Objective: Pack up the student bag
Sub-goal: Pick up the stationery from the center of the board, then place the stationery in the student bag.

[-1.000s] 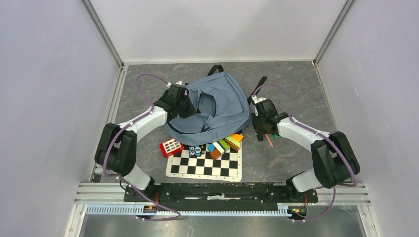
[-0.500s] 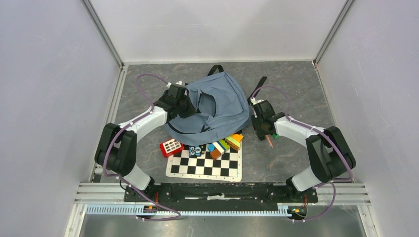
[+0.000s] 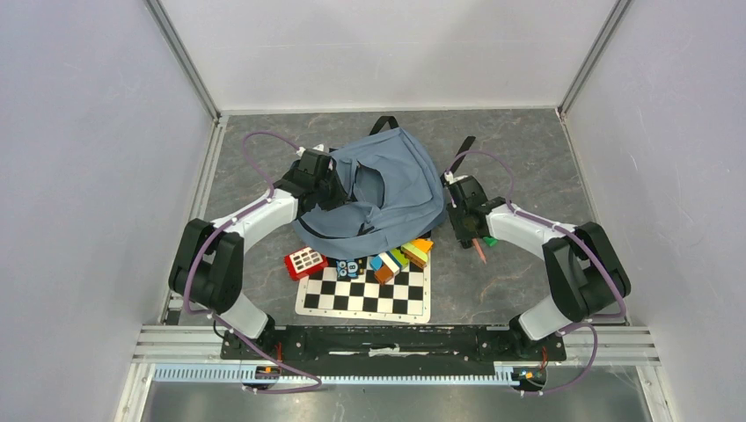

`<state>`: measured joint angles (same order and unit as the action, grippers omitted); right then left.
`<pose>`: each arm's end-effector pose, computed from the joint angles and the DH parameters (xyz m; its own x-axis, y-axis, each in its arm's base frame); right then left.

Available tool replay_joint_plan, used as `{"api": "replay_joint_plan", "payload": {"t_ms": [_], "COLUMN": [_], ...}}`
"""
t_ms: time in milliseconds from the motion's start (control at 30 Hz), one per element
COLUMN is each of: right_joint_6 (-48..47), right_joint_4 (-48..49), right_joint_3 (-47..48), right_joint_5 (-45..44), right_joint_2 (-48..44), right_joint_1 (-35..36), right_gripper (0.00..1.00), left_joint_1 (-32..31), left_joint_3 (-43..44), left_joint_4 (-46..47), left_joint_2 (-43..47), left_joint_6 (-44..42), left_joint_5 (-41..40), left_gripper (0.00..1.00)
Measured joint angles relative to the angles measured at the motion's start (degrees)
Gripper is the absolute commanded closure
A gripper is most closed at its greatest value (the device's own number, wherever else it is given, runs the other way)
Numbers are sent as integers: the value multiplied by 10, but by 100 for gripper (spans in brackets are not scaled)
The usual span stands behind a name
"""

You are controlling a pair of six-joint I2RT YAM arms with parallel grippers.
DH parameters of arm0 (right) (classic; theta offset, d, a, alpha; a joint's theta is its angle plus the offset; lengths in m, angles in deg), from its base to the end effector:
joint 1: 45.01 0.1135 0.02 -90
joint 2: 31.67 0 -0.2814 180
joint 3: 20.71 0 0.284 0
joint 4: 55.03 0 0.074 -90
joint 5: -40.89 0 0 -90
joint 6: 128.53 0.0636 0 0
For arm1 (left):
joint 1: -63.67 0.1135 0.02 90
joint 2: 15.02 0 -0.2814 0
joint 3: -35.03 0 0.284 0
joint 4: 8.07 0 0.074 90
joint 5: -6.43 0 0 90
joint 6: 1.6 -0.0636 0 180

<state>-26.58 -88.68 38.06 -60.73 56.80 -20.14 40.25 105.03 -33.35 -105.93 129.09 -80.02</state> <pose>0.2960 0.1231 0.1323 -0.8616 -0.1759 -0.4761 -0.1549 0.9844 -0.0832 0.3517 -0.1566 0.1943 -0.7864 -0.3685 -0.4958 -0.1011 0.8685 -0.4852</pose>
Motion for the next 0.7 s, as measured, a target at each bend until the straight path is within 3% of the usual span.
{"api": "replay_joint_plan", "payload": {"t_ms": [167,433,700], "right_joint_6": [0,2,3], "right_joint_4": [-25,-38,-31], "right_joint_3": [21,78,211], "right_joint_5": [-16,15,57], "right_joint_2": [-10,-101,-69], "right_joint_1": [0,10,124], "right_gripper": [100,100,100], "left_joint_1": [0,0,1], "left_joint_3": [0,2,3], "left_joint_4": [0,0,0], "left_joint_2": [-3,-3,-5], "left_joint_6": [0,0,0], "left_joint_5": [0,1,11], "left_gripper": [89,89,89]}}
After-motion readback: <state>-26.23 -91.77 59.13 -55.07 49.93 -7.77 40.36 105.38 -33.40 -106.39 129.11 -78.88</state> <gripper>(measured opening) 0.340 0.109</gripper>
